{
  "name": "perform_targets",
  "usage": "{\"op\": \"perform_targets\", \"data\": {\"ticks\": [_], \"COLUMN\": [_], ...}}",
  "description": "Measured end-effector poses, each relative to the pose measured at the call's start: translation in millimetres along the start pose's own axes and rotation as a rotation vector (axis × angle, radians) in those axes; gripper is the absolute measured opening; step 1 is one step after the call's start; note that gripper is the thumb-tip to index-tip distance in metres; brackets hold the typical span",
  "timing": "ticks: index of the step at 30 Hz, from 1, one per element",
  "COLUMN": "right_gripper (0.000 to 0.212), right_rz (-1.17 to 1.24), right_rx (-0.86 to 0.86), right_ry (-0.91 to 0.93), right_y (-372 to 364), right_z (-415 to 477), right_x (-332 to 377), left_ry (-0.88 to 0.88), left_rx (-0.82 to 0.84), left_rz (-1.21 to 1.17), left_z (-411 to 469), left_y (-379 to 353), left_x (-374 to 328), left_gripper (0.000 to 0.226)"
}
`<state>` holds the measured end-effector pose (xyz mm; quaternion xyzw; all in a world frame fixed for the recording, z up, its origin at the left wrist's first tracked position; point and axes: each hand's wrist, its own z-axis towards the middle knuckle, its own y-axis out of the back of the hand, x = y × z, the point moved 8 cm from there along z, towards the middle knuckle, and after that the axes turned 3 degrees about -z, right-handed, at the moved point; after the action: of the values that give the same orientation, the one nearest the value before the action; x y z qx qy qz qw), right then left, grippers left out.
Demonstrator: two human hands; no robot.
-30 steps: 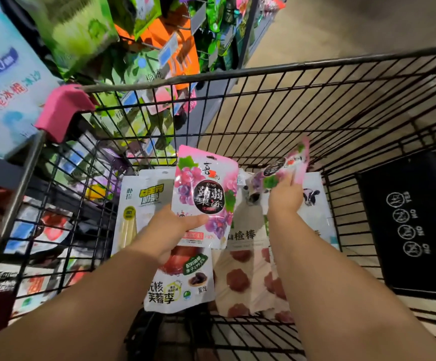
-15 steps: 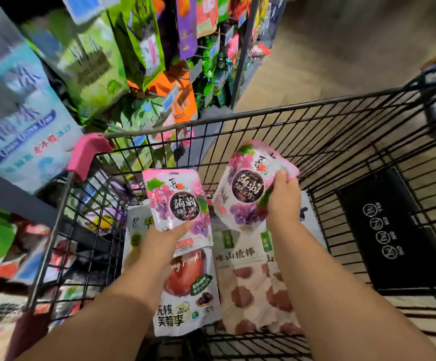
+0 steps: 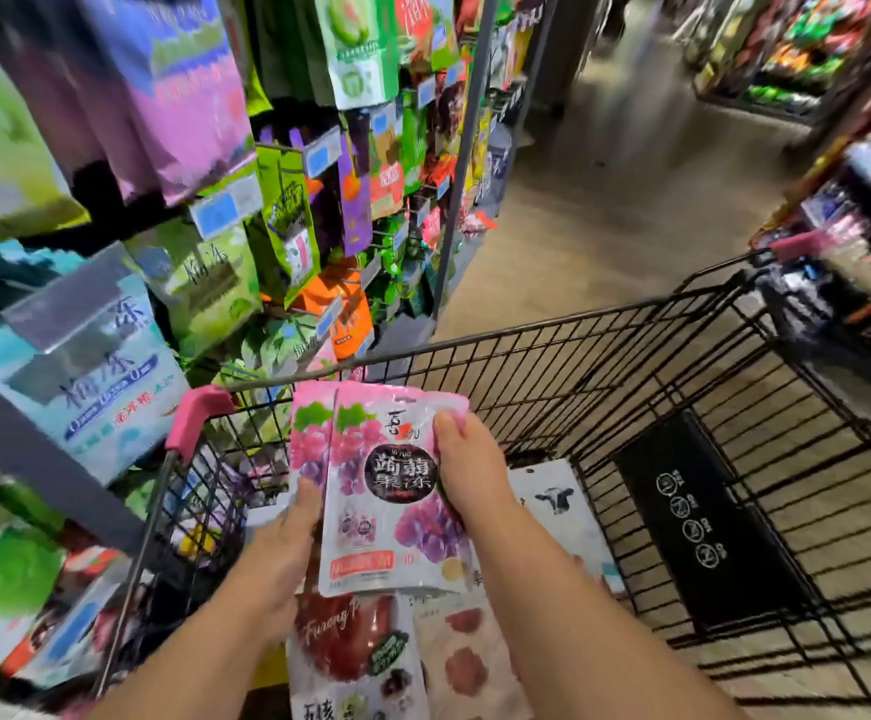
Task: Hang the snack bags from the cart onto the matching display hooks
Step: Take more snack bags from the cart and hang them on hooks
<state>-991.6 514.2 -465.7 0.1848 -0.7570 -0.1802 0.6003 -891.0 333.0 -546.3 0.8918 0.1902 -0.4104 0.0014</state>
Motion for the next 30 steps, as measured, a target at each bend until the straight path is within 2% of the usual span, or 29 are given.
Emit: {"op": "perform_targets", "data": {"ticks": [4,9,12,15,18,20,23,24,26,29,30], "right_gripper": [0.029,0.026,0.027,0.034,0.043,0.045,0.045,0.041,0.038,0.034,0.033], "right_rz": [0.019,0.11,0.132,0.127,0.187,0.217,0.236,0.234,0.237,0.27,0.289], "right_rx": [-0.018,0.022,0.079,0.061,0.041,0.049,0.077,0.082,0.116,0.229,0.283], "right_ry": [0.027,0.063,0.092,0.187,0.309,0.379,0.473,0.503,0.552,0.573,0.564], "right_y": [8.1,18.8,21.0,24.8,21.9,15.5,1.9,-2.3,-12.9,-28.1,-33.2], "right_z": [-17.9,-43.1,-56.8,-67.5,-80.2,-90.8,-105.5,-109.9,-119.3,-134.4,-138.7], "right_x": [36.3,77.4,102.4,129.2,159.0,179.0,204.8,212.3,225.7,241.9,245.6], "left_ry": [-0.155,-0.144,-0.192,-0.227,-0.276,-0.377,-0.493,-0.534,-0.564,-0.614,-0.63], "left_rx": [0.082,0.198,0.169,0.206,0.215,0.199,0.053,0.048,-0.011,-0.196,-0.247], "left_rz": [0.063,-0.09,-0.037,-0.117,-0.15,-0.132,-0.108,-0.156,-0.214,-0.206,-0.198], "left_z": [-39.4,-73.3,-94.6,-107.6,-129.1,-153.3,-176.3,-184.5,-191.8,-207.0,-210.5], "left_y": [-4.6,-9.0,-5.0,1.3,17.0,23.8,49.7,54.3,70.8,96.9,105.2], "left_x": [-35.1,-59.2,-78.0,-90.7,-113.8,-135.9,-161.0,-167.3,-171.8,-174.9,-174.9], "left_gripper": [0.089,0.069,0.076,0.067,0.096,0.069,0.031,0.026,0.033,0.019,0.023]}}
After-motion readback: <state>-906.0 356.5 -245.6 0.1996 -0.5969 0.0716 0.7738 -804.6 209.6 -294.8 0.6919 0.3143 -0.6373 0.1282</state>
